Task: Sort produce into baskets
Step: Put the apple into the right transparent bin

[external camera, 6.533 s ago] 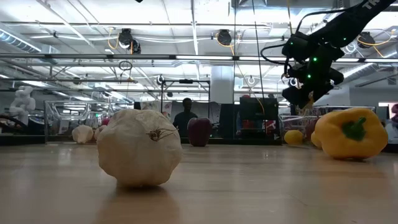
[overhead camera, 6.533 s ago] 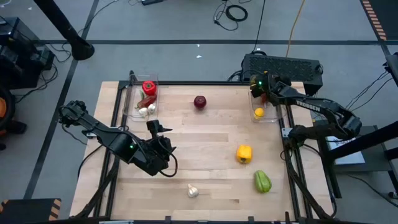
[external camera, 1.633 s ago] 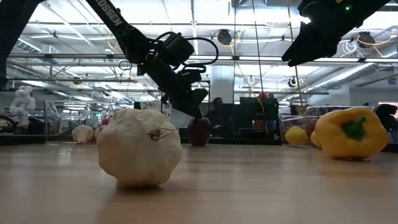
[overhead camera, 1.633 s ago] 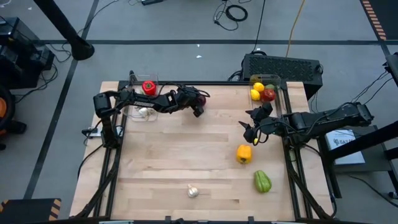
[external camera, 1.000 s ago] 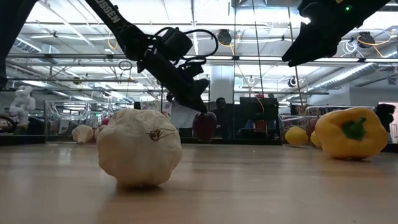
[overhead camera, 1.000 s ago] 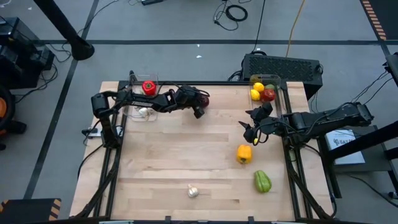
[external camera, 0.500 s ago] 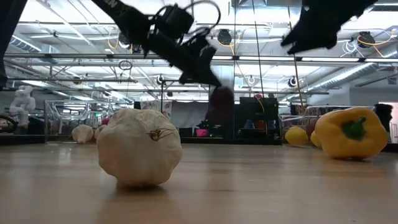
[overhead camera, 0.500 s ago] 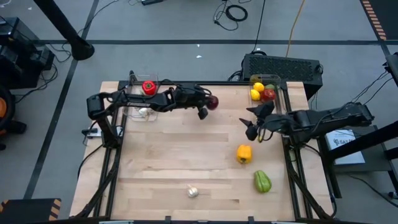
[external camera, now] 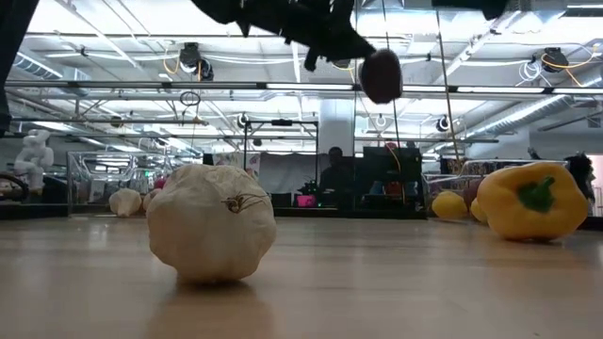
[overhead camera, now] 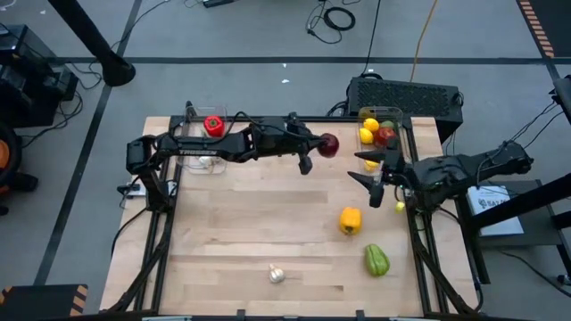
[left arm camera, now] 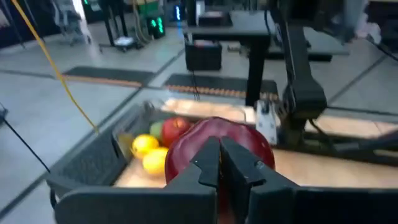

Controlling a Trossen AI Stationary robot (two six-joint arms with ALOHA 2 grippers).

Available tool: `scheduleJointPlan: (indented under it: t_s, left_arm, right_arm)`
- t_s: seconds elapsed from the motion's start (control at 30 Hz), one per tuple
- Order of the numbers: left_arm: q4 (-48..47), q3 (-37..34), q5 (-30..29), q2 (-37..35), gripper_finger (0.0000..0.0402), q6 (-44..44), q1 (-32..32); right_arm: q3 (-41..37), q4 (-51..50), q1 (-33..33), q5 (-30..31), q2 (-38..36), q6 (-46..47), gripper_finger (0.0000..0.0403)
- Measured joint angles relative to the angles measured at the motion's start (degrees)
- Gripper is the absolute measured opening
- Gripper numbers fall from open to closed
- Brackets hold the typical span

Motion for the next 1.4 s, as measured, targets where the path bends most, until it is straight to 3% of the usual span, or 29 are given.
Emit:
scheduleJointPlan:
  t_s: [0.2, 0.43, 0.57, 0.7, 0.77, 1.07, 1.23, 1.4]
  left_arm:
    - [3.56, 3.59, -0.70, 3.12, 0.0002, 0.44, -0.14]
    - [7.55, 10.13, -0.40, 11.01, 0.0001, 0.51, 0.08]
    - [-1.81, 12.40, -0.22, 13.23, 0.0001, 1.21, 0.10]
    - [-17.61, 12.43, -0.20, 12.20, 0.0001, 5.28, 0.48]
    - [-21.15, 12.43, -0.26, 12.18, 0.0001, 6.69, 1.09]
    - [-20.31, 12.49, 1.04, 13.21, 0.0001, 7.67, 6.74]
    - [-18.00, 12.56, 2.85, 15.74, 0.0001, 9.05, 9.56]
    - [-10.68, 12.45, 3.72, 21.29, 0.0001, 9.31, 13.27]
  right_arm:
    - [0.03, 9.06, 3.56, -0.05, -1.09, -8.70, 0.0270]
    - [0.04, 9.91, 4.78, -0.17, -1.22, -10.84, 0.0270]
    - [0.04, 7.12, 4.78, -0.17, -1.22, -8.85, 0.0270]
    - [0.02, -1.66, 4.78, -0.13, -1.20, -1.84, 0.0270]
    - [0.02, -5.49, 4.75, 0.36, -1.20, 1.17, 0.0270]
    - [0.02, -12.92, 4.75, 11.33, -0.71, 9.14, 0.0270]
    - [-0.06, -13.18, 1.92, 19.42, 3.26, 9.29, 0.0270]
    - [-0.11, -12.55, -4.46, 19.68, 8.70, 4.67, 0.0270]
